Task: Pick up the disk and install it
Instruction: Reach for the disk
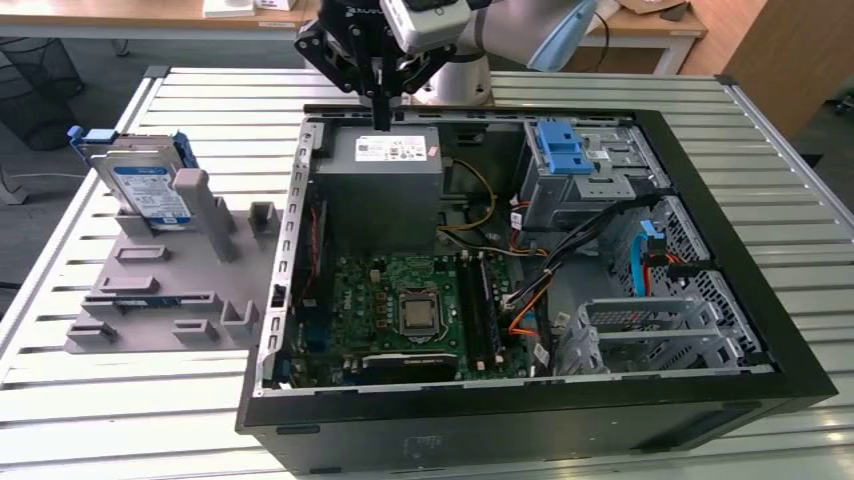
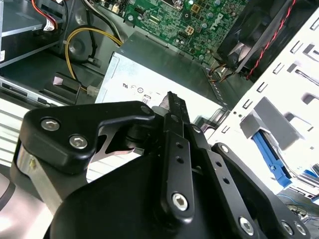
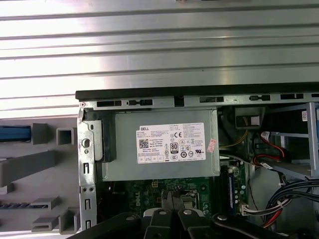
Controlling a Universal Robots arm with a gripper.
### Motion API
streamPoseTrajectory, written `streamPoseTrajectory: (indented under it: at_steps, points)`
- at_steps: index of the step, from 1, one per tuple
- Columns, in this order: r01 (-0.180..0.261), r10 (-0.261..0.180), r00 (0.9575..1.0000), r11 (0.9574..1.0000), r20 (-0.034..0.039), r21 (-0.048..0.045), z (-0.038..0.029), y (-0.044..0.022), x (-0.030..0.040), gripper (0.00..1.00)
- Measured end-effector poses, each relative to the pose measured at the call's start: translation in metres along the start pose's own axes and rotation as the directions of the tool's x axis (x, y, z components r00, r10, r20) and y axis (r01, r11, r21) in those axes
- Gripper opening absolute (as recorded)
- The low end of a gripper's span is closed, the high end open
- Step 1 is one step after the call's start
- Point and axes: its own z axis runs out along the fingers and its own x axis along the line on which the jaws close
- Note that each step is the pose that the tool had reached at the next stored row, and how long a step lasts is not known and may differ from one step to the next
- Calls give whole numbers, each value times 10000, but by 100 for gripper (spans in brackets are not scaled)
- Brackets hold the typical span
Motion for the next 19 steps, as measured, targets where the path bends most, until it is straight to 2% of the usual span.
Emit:
streamPoseTrajectory:
  at_steps: [19]
  points:
    - [-1, 1, 10000, 10000, 0, 0, 0, -3, 43, 11]
